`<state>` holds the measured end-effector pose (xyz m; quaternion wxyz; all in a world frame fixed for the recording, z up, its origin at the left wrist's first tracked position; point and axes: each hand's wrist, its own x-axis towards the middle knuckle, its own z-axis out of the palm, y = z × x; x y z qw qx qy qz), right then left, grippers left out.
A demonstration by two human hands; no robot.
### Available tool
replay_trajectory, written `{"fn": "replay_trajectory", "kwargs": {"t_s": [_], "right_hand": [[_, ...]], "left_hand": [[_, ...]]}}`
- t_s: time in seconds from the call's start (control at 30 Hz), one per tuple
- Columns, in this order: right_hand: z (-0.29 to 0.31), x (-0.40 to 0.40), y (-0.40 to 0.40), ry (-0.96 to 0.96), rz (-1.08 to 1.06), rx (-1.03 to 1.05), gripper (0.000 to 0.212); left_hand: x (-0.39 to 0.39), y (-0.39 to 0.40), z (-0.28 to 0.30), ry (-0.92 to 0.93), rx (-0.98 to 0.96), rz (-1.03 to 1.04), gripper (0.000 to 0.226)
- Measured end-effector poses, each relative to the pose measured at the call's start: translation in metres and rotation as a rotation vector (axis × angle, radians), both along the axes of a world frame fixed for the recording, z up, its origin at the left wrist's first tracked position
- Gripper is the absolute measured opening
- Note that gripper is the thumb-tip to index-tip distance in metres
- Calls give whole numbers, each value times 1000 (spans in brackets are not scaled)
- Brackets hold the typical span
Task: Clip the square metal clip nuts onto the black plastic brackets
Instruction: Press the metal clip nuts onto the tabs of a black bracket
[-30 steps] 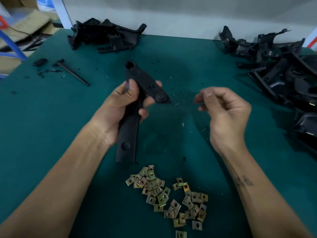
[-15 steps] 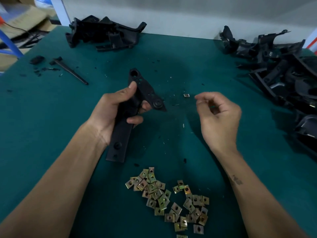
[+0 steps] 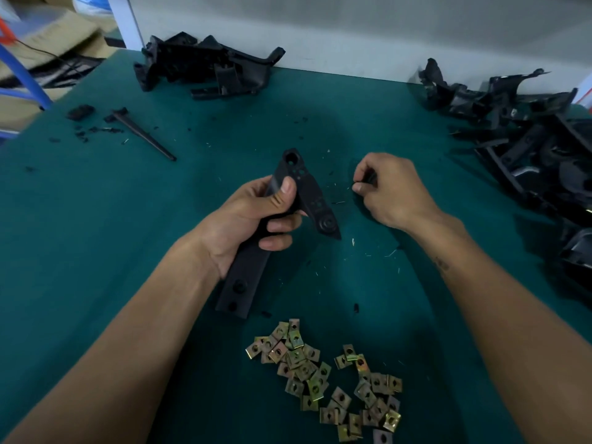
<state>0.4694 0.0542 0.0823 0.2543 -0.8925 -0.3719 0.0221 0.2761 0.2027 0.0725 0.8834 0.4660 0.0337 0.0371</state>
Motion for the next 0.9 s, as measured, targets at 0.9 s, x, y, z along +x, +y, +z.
{"fn": "replay_trajectory", "kwargs": {"t_s": [0.9], "right_hand": [[2,-90,-41,1163,202,1104,14]], "left_hand": [[2,-8,-1,25,94,-89,33]]}}
